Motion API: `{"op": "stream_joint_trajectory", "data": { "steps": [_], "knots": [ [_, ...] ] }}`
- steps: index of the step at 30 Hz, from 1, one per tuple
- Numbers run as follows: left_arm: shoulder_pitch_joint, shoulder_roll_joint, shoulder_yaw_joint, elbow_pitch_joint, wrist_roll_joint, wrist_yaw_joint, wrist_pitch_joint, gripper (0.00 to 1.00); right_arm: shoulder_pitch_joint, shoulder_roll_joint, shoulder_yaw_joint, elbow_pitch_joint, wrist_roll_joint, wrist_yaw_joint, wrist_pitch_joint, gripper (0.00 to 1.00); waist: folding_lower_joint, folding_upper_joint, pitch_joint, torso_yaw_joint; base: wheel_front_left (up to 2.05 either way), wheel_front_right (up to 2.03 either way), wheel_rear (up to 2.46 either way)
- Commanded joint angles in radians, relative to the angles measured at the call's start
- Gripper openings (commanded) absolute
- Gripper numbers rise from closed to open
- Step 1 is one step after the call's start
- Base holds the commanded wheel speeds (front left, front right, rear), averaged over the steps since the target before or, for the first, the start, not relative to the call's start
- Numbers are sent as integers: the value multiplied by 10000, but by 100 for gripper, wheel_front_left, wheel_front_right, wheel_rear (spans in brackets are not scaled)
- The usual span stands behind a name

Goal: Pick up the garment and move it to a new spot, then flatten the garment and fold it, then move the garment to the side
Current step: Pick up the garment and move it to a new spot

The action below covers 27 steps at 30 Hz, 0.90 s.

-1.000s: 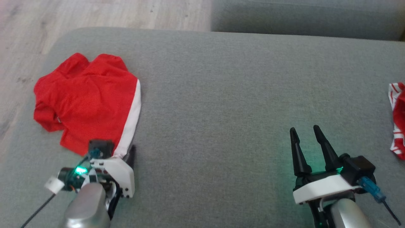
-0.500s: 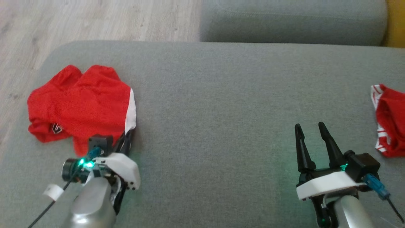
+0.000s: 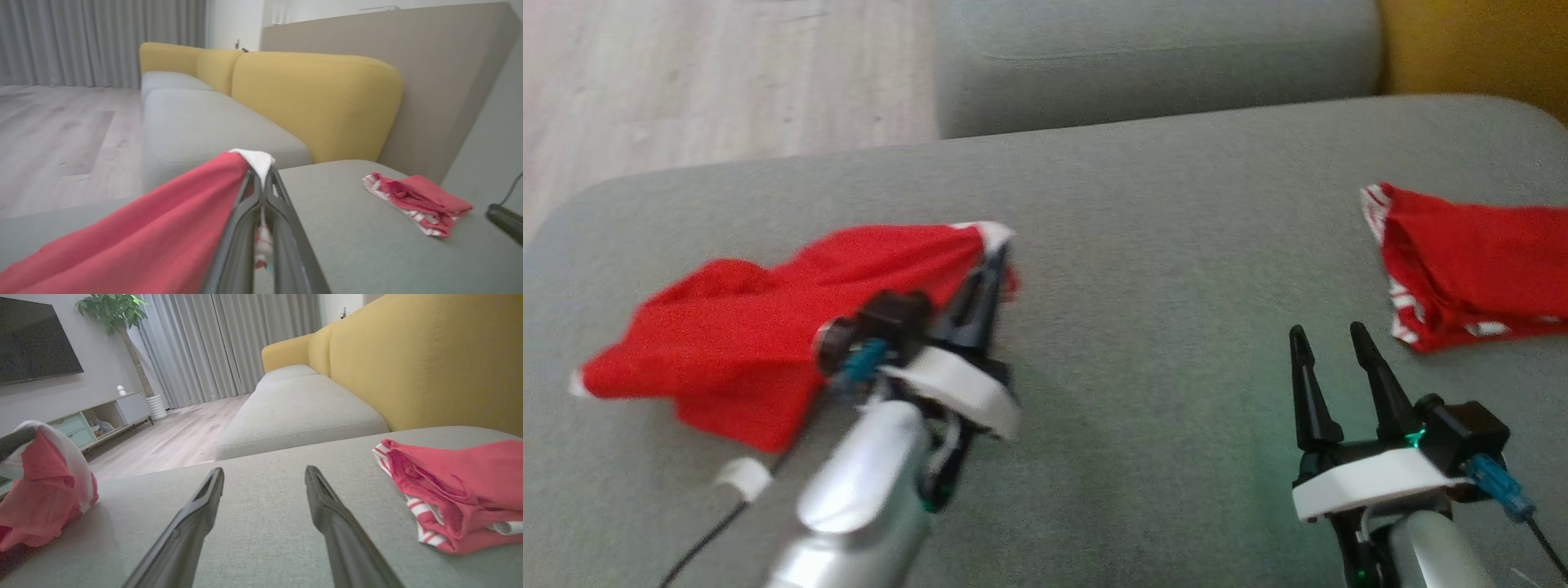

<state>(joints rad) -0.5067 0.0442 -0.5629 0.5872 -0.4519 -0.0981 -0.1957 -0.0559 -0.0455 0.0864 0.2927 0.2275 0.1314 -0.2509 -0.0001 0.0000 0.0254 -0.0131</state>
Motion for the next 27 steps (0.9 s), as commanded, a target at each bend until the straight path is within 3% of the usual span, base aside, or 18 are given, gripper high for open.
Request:
{"op": "stream_joint_trajectory", "data": {
  "steps": [1, 9, 16, 17, 18, 27],
  "knots": [
    [-630, 64, -241, -684, -309, 277, 22, 0, -280, -47, 198, -335, 9, -7, -109, 100, 1, 0, 138, -488, 0, 0, 0],
    [-1781, 62, -2927, -1932, -1850, 1687, -24, 0, -535, -47, 261, -385, 75, -7, -109, 100, 1, 0, 789, -1668, 0, 0, 0],
    [-2730, 61, -4368, -1973, -3087, 2279, -323, 0, -714, -47, 298, -404, 195, -7, -109, 100, 1, 0, 1229, -2220, 0, 0, 0],
    [-2840, 61, -4626, -1906, -3269, 2344, -347, 64, -739, -47, 306, -406, 207, -7, -109, 100, 1, 0, 1277, -2257, 0, 0, 0],
    [-2956, 61, -4882, -1829, -3390, 2404, -381, 100, -760, -47, 314, -408, 215, -7, -109, 100, 1, 0, 1319, -2280, 0, 0, 0],
    [-3319, 61, -6190, -1002, -4415, 2574, -568, 100, -882, -47, 144, -450, 228, -7, -109, 100, 1, 0, 1329, -1855, 0, 0, 0]
  ]
}}
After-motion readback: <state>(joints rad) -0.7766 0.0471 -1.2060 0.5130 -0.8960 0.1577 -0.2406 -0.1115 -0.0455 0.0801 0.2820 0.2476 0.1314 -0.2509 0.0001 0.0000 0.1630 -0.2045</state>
